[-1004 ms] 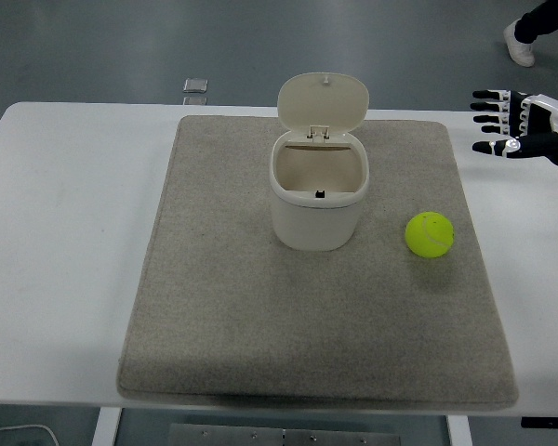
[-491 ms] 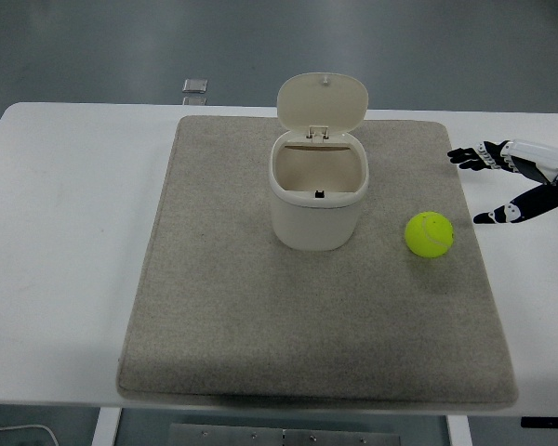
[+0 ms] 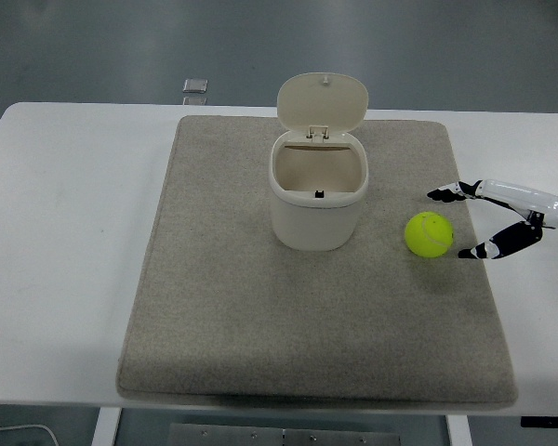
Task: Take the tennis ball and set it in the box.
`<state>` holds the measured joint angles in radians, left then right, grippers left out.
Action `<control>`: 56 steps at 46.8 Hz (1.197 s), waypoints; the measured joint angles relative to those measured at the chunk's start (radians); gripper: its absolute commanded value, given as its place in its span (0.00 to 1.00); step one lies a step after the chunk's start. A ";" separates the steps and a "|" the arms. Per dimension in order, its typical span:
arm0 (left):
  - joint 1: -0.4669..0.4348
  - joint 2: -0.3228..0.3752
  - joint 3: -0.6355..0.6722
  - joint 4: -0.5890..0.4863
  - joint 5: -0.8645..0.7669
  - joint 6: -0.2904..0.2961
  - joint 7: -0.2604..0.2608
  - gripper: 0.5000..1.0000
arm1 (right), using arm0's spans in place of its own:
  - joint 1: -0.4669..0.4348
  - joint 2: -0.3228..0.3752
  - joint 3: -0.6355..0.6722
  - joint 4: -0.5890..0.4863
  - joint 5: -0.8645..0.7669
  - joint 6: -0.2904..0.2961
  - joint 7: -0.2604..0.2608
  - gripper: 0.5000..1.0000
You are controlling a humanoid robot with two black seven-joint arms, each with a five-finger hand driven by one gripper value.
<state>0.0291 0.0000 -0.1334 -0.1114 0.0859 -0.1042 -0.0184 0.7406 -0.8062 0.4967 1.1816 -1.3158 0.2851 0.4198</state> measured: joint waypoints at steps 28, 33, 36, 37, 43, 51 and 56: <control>0.000 0.000 0.000 0.000 0.000 0.000 0.000 0.98 | -0.024 0.067 0.000 -0.028 -0.041 -0.074 -0.006 0.64; 0.000 0.000 0.000 0.000 0.000 0.000 0.000 0.98 | -0.025 0.076 -0.002 -0.028 -0.043 -0.075 -0.006 0.61; 0.000 0.000 0.000 0.000 0.000 0.000 0.000 0.98 | -0.026 0.079 -0.003 -0.028 -0.044 -0.075 -0.005 0.61; 0.000 0.000 0.000 0.000 0.000 0.000 0.000 0.98 | -0.026 0.080 -0.005 -0.028 -0.044 -0.075 -0.005 0.61; 0.000 0.000 0.000 0.000 0.000 0.000 0.000 0.98 | -0.032 0.084 -0.007 -0.028 -0.044 -0.076 -0.005 0.61; 0.000 0.000 0.000 0.000 0.000 0.000 0.000 0.98 | -0.031 0.084 -0.008 -0.028 -0.044 -0.078 -0.003 0.61; 0.000 0.000 0.000 0.000 0.000 0.000 0.000 0.98 | -0.032 0.085 -0.007 -0.028 -0.043 -0.077 -0.002 0.52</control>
<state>0.0292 0.0000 -0.1334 -0.1117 0.0859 -0.1044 -0.0184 0.7091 -0.7210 0.4892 1.1535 -1.3592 0.2079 0.4180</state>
